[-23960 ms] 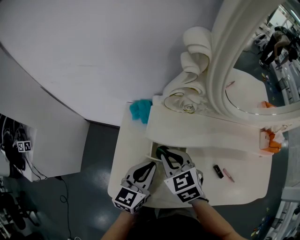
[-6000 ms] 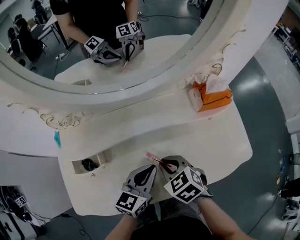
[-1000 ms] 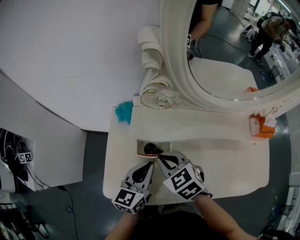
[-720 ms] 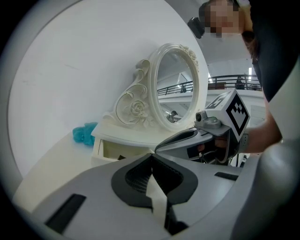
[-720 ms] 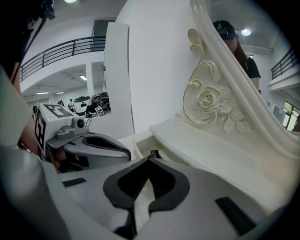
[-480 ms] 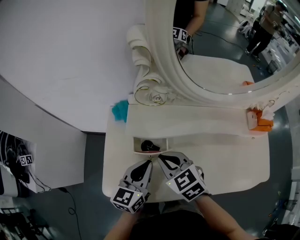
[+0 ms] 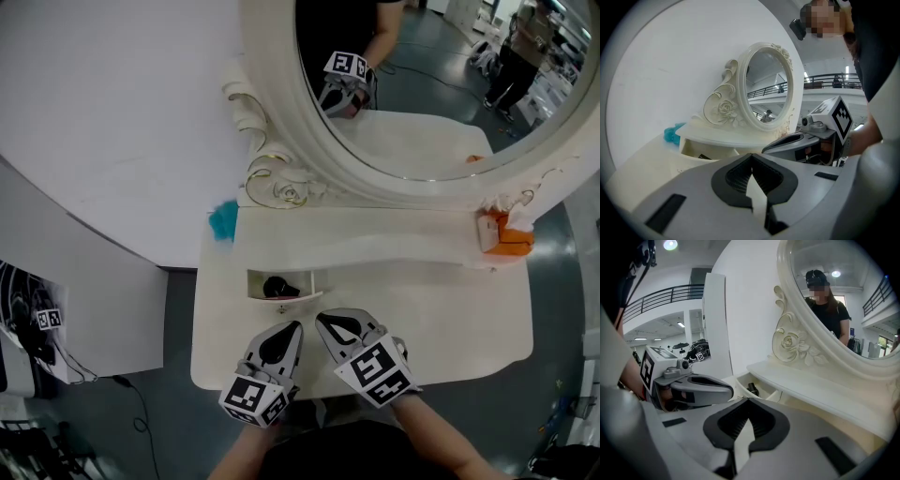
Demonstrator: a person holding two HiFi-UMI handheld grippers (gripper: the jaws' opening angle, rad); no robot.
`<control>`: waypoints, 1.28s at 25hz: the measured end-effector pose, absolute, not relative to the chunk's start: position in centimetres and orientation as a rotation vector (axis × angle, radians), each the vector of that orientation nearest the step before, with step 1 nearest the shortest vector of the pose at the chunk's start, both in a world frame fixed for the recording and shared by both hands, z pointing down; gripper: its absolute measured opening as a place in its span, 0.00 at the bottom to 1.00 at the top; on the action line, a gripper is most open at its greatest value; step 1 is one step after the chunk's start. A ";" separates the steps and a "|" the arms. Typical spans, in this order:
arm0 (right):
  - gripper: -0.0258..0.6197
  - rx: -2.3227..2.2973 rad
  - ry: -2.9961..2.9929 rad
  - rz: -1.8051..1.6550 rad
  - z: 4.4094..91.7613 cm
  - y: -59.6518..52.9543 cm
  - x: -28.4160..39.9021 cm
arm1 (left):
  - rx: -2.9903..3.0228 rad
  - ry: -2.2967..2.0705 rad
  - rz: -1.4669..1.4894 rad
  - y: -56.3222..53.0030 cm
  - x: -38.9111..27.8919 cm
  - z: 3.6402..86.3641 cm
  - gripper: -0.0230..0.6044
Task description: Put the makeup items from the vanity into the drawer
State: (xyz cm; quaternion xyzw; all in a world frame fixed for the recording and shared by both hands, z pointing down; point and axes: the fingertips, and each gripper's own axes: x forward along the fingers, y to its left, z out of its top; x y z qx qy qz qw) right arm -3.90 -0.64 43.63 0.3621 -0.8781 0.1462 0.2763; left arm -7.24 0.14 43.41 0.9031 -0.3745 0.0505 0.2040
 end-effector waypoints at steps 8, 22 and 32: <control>0.07 0.926 -2.402 0.398 43.6 1.4 -1.3 | 2.512 -1.105 0.130 1.9 -4.7 43.1 0.06; 0.07 0.835 -2.473 0.375 43.9 4.2 1.0 | 2.485 -1.227 0.131 4.9 -2.6 43.3 0.06; 0.07 0.828 -2.518 0.380 43.5 5.1 0.8 | 2.498 -1.220 0.141 5.9 -1.9 43.0 0.06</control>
